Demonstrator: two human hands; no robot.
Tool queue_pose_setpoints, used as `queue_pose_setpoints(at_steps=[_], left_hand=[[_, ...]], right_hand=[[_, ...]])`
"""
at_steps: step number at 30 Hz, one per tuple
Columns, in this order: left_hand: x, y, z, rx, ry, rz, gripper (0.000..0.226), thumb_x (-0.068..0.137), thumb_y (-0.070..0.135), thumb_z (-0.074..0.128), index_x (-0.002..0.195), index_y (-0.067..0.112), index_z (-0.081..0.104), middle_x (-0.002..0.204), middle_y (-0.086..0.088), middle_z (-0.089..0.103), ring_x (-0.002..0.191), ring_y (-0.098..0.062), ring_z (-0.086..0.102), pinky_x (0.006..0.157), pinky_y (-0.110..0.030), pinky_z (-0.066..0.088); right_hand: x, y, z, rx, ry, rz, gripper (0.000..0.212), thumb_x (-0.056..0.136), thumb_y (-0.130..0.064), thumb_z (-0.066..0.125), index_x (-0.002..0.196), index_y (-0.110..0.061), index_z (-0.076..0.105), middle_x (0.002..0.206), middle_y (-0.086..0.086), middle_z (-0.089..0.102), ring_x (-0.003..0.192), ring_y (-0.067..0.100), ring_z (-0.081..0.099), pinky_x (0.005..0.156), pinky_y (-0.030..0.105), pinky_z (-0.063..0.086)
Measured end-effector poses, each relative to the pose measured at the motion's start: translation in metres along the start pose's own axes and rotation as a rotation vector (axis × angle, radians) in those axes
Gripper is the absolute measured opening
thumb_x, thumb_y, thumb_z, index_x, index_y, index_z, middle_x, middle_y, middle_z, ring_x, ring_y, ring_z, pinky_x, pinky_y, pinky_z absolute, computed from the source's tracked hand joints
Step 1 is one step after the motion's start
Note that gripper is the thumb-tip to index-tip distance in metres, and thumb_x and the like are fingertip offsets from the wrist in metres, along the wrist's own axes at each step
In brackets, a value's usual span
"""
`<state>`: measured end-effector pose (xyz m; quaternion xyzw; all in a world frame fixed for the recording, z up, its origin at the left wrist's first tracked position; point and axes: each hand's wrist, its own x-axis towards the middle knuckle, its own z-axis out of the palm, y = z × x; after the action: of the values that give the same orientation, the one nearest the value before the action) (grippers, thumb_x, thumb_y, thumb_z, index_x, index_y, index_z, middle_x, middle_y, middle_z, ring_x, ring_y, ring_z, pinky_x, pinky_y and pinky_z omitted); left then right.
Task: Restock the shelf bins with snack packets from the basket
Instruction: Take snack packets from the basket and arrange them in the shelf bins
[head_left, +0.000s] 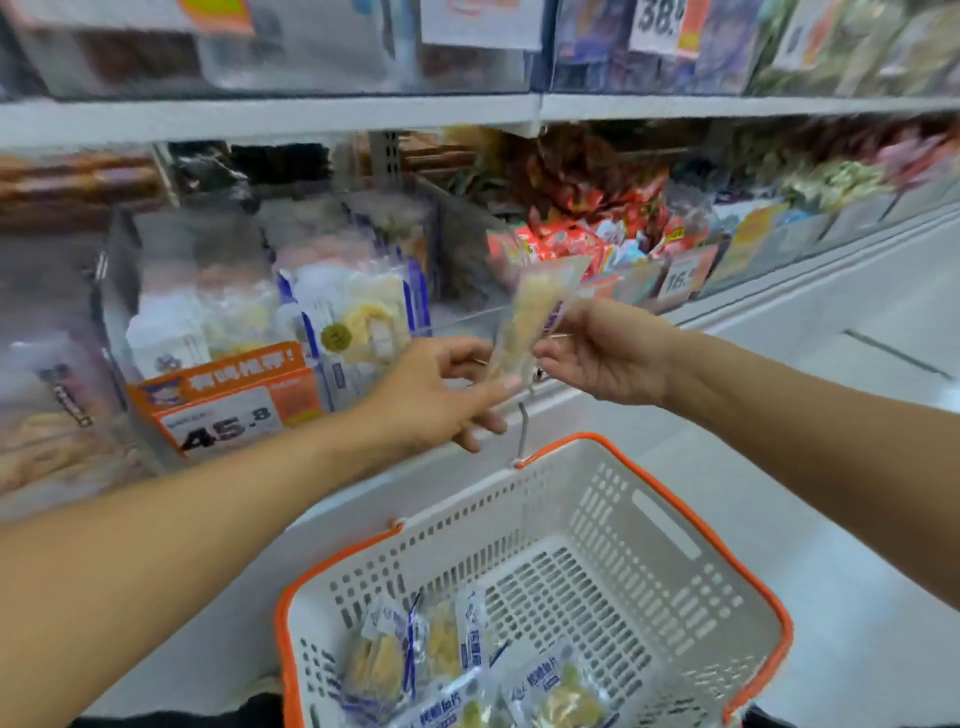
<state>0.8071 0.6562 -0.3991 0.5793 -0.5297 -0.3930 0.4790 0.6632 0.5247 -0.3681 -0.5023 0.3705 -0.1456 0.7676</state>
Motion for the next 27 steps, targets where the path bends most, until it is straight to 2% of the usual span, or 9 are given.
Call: queue_pose_setpoints(at_steps=[1,4,7,12,16,19,21,24,27], left_hand=[[0.002,0.004,-0.003,-0.114,0.09,-0.089,0.012,0.093,0.018,0.064,0.105,0.017,0.063,0.108,-0.006,0.069,0.063,-0.011,0.072,0.045,-0.021,0.053],[0.002,0.013,-0.02,-0.423,0.202,-0.241,0.032,0.097,0.023,0.059,0.123,0.005,0.059,0.12,-0.011,0.068,0.06,-0.017,0.072,0.043,-0.019,0.052],[-0.004,0.021,-0.027,-0.667,0.209,-0.227,0.033,0.096,0.021,0.057,0.125,0.006,0.059,0.117,-0.014,0.07,0.067,-0.02,0.073,0.049,-0.021,0.056],[-0.005,0.028,-0.03,-0.63,0.186,-0.208,0.032,0.101,0.025,0.049,0.125,0.005,0.057,0.097,-0.01,0.076,0.076,-0.024,0.075,0.053,-0.023,0.058],[-0.009,0.043,-0.035,-0.236,0.211,-0.207,0.03,0.102,0.035,0.048,0.108,0.009,0.061,0.086,-0.011,0.074,0.062,-0.023,0.072,0.044,-0.025,0.054],[-0.01,0.045,-0.054,0.291,0.498,0.233,0.018,0.097,0.028,0.059,0.085,0.017,0.065,0.072,-0.006,0.069,0.055,-0.012,0.064,0.046,-0.022,0.048],[-0.011,0.042,-0.074,0.849,0.628,0.403,0.012,0.093,0.035,0.061,0.093,0.024,0.066,0.088,0.006,0.071,0.082,-0.011,0.065,0.069,-0.026,0.051],[-0.012,0.034,-0.09,1.334,0.464,0.071,0.045,0.093,0.055,0.051,0.127,0.025,0.052,0.13,0.003,0.058,0.121,-0.02,0.049,0.095,-0.037,0.041],[-0.011,0.027,-0.09,1.477,0.381,-0.039,0.04,0.097,0.06,0.036,0.114,0.026,0.049,0.12,0.001,0.061,0.107,-0.023,0.056,0.072,-0.034,0.035]], right_hand=[[0.002,-0.006,0.003,-0.065,-0.004,-0.019,0.037,0.102,-0.027,0.044,0.076,-0.012,0.065,0.051,0.004,0.06,0.038,0.008,0.057,0.036,0.021,0.049],[0.002,-0.023,0.006,-0.371,-0.107,-0.094,0.045,0.087,-0.06,0.054,0.061,-0.024,0.05,0.055,-0.004,0.038,0.044,0.008,0.028,0.036,0.016,0.024],[0.002,-0.021,0.006,-0.561,-0.232,-0.197,0.017,0.081,-0.036,0.073,0.071,-0.023,0.069,0.066,-0.004,0.051,0.058,0.007,0.043,0.053,0.018,0.034],[0.013,-0.024,0.033,-0.273,-0.252,-0.365,0.01,0.091,-0.02,0.061,0.087,-0.012,0.066,0.076,0.002,0.068,0.07,0.012,0.065,0.083,0.031,0.052],[0.024,-0.054,0.034,-0.351,0.075,-0.644,0.017,0.103,-0.016,0.049,0.089,-0.011,0.056,0.066,-0.001,0.059,0.055,0.011,0.055,0.052,0.028,0.051],[0.036,-0.081,0.017,-0.921,0.522,-1.1,0.012,0.101,-0.021,0.046,0.099,-0.012,0.053,0.08,0.012,0.065,0.063,0.029,0.061,0.058,0.039,0.052],[0.038,-0.087,0.017,-1.293,0.618,-1.197,0.012,0.095,-0.018,0.045,0.106,-0.017,0.05,0.089,0.016,0.068,0.073,0.04,0.062,0.065,0.045,0.051],[0.053,-0.079,0.036,-1.735,0.573,-1.218,0.027,0.085,-0.005,0.055,0.109,-0.017,0.048,0.101,0.011,0.066,0.08,0.038,0.062,0.063,0.04,0.044],[0.087,-0.082,0.054,-1.771,0.512,-1.116,0.032,0.084,-0.001,0.054,0.113,-0.016,0.055,0.105,0.012,0.065,0.09,0.04,0.063,0.067,0.04,0.043]])
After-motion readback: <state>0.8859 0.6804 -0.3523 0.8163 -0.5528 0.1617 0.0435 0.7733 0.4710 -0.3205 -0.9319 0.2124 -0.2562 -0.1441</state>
